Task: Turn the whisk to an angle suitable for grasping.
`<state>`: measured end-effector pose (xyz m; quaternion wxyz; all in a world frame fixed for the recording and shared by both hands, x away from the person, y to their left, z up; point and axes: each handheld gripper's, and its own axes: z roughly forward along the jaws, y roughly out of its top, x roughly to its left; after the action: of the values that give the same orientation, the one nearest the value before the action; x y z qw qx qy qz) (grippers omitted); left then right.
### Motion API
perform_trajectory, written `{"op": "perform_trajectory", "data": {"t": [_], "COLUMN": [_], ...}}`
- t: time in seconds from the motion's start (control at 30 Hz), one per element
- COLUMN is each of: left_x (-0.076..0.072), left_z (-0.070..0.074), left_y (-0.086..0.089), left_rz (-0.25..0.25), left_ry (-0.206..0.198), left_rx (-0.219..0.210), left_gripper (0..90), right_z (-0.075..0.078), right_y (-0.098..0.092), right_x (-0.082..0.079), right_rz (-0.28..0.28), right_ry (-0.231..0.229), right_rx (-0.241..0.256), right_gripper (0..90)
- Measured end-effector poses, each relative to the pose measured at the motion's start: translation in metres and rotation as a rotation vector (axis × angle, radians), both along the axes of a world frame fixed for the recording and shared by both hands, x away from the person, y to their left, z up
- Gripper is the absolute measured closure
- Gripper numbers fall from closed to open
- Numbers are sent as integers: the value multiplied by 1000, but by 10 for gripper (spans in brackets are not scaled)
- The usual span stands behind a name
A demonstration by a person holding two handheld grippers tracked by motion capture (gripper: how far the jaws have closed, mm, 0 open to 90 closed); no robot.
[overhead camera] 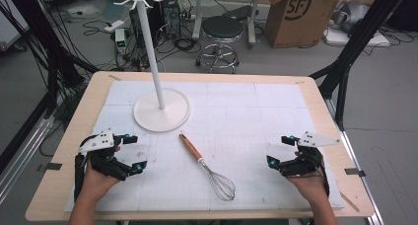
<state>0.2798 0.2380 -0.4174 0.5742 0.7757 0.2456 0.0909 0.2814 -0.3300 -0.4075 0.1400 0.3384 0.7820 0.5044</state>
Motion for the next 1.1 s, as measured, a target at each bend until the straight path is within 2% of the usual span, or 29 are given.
{"op": "perform_trajectory", "data": {"t": [1.1], "left_x": [1], "left_z": [-3], "left_y": [-2], "left_rz": [-13], "left_ry": [3], "left_rx": [12], "left_gripper": [17], "right_z": [-3], "right_y": [4], "right_x": [-4], "right_rz": [-5], "right_ry": [6], "right_rx": [-28], "right_gripper": [5]}}
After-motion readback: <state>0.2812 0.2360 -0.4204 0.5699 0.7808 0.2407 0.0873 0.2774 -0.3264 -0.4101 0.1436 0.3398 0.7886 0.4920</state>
